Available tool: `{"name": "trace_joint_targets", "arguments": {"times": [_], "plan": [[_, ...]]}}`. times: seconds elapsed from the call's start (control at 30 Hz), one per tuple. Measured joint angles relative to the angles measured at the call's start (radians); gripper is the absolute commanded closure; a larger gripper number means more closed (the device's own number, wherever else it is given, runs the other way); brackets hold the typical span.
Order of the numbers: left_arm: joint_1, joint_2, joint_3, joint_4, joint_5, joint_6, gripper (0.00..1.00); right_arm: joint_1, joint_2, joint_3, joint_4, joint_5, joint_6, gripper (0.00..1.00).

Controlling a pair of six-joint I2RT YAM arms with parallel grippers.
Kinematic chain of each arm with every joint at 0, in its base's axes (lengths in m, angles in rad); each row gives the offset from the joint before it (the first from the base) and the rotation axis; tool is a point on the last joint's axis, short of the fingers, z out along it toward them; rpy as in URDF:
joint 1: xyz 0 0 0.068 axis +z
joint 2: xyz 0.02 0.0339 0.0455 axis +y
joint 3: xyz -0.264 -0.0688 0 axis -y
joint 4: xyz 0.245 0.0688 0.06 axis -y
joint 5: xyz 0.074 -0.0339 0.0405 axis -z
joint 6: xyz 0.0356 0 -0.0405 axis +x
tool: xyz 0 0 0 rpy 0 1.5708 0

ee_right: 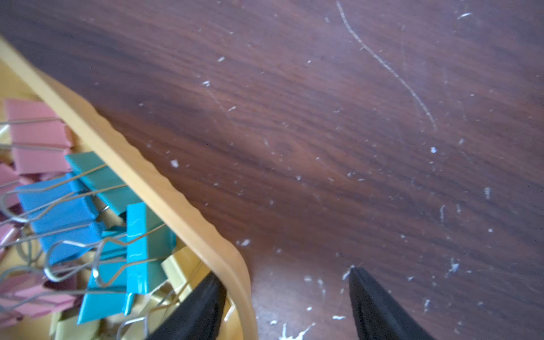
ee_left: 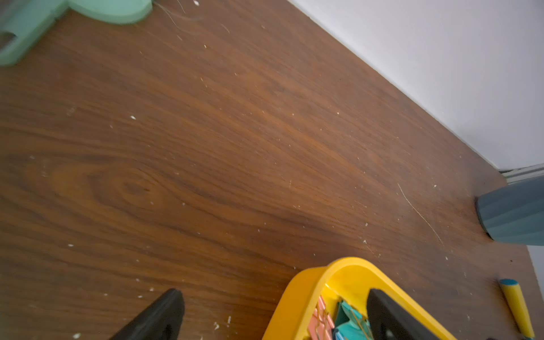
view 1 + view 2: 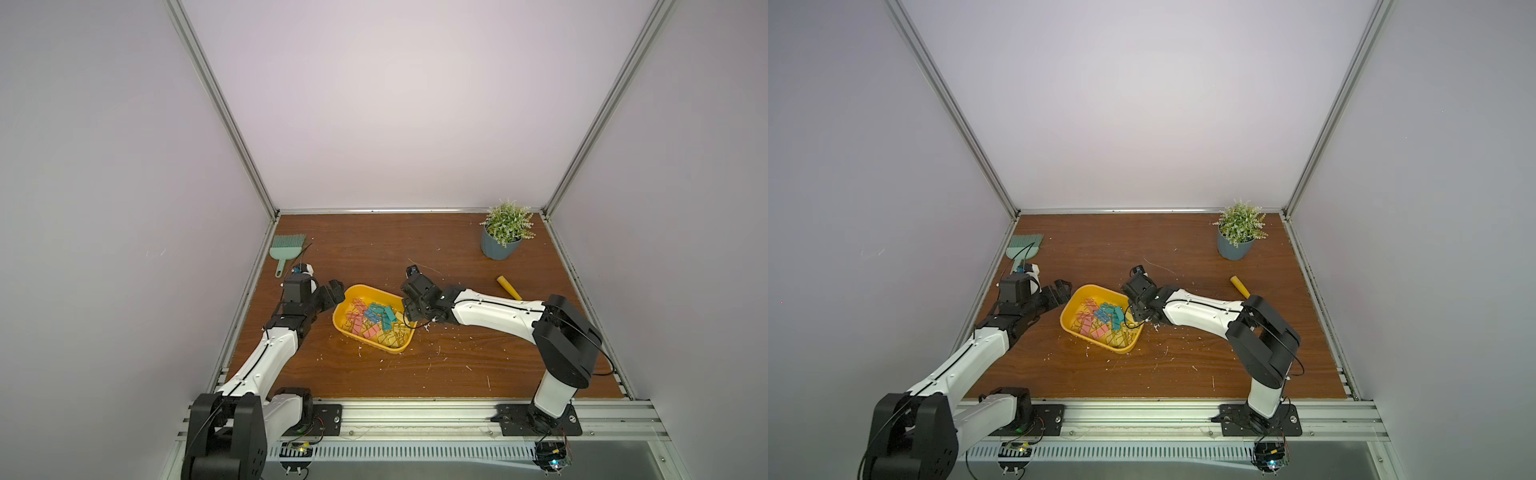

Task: Take out the binder clips from the storage box
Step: Adjust the storage box at the center of the board.

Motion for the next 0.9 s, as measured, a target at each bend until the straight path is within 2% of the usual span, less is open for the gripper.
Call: {"name": "trace_joint_targets", "arguments": {"times": [0.33,0.53,0.67,0.9], "plan": [[-0.116,0.163,-0.002,0.119,0.142,-0.060,0.00,-0.164,0.003,0.031,0.008,0.005,-0.148,0.27],[-0.174,0.198,-0.002,0.174,0.160,-0.104,0.00,-0.208,0.008,0.047,0.017,0.040,-0.180,0.22],[-0.204,0.200,-0.002,0.206,0.172,-0.119,0.00,-0.209,-0.048,0.010,0.038,0.005,-0.117,0.21],[-0.218,0.203,-0.002,0.262,0.211,-0.146,0.00,-0.222,-0.315,-0.254,0.190,-0.169,0.117,0.21]]}}
